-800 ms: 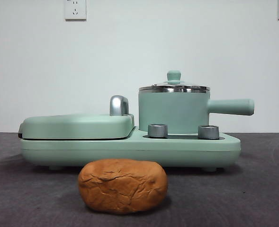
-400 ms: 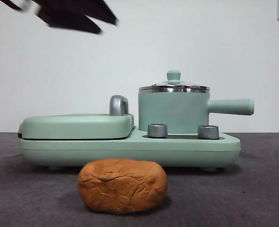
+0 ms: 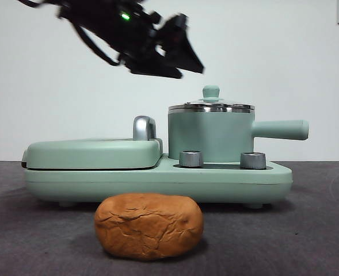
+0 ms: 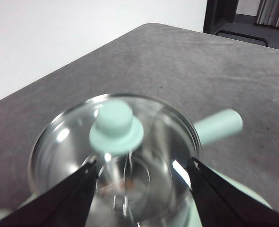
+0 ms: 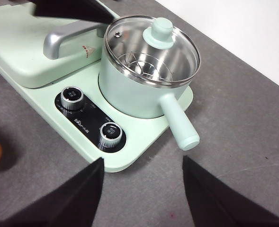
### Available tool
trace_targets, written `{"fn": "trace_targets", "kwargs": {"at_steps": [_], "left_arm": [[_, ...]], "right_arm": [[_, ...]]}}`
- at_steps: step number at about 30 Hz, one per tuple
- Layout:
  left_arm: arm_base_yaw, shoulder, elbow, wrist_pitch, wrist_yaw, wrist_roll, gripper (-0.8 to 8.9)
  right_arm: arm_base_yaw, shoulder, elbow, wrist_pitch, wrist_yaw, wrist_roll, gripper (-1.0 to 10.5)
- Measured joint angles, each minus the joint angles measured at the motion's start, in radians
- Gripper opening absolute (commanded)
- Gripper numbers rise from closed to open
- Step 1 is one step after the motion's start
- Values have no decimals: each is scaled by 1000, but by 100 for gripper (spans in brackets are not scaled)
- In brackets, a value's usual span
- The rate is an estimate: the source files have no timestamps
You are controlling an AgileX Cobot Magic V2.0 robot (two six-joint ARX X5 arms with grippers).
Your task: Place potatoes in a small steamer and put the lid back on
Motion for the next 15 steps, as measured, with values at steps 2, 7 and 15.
{"fn": "trace_targets", "kwargs": {"at_steps": [2, 7, 15], "left_arm": [[-8, 55, 62, -1, -11, 0, 298], [-12, 168, 192, 4, -52, 0, 299], [-13, 276, 288, 5, -53, 0, 299]], "right_arm": [[0, 0, 0, 0, 0, 6, 263], [0, 0, 0, 0, 0, 23, 263], [0, 0, 0, 0, 0, 25, 263]]}}
